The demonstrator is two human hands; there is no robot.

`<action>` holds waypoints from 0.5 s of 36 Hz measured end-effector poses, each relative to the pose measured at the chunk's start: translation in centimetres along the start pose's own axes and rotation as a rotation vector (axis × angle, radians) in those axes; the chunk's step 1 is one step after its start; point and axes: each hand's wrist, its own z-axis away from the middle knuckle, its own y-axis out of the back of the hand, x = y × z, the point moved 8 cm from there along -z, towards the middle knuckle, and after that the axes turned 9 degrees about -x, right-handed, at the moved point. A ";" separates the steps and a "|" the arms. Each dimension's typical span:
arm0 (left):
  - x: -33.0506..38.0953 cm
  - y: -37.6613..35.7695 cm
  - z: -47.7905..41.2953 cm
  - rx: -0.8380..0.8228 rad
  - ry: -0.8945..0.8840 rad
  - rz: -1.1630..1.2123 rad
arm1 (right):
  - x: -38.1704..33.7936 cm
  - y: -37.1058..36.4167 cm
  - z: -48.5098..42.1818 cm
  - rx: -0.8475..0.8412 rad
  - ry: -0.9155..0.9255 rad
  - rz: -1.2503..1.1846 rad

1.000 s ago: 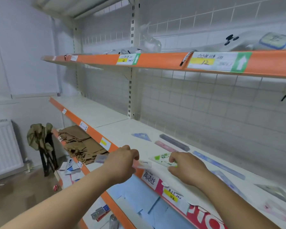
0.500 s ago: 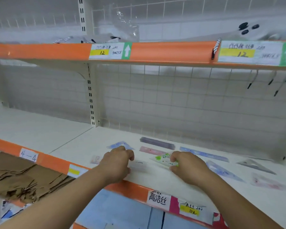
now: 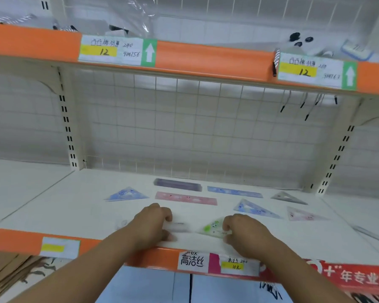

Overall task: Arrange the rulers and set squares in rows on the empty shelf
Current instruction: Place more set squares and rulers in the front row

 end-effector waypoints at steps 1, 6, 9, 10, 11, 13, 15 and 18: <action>0.0 -0.2 -0.1 -0.007 0.000 0.006 | 0.0 -0.1 0.0 -0.003 0.003 0.003; 0.0 -0.6 -0.6 -0.022 0.012 -0.019 | 0.4 -0.6 -0.2 0.000 0.017 0.023; 0.0 -0.9 -0.8 -0.031 0.014 -0.028 | 0.7 -0.9 -0.3 -0.002 0.015 0.034; 0.1 -0.9 -0.8 -0.031 0.011 -0.030 | 0.9 -0.9 -0.4 0.000 0.015 0.037; 0.1 -0.9 -0.9 -0.031 0.009 -0.033 | 1.0 -0.8 -0.4 0.003 0.015 0.038; 0.2 -0.9 -1.0 -0.034 0.005 -0.041 | 1.1 -0.8 -0.6 0.009 0.019 0.038; 0.2 -1.0 -1.0 -0.039 0.005 -0.049 | 1.1 -0.9 -0.6 0.004 0.024 0.040; 0.3 -1.1 -1.1 -0.040 0.001 -0.051 | 1.1 -1.1 -0.8 0.002 0.033 0.048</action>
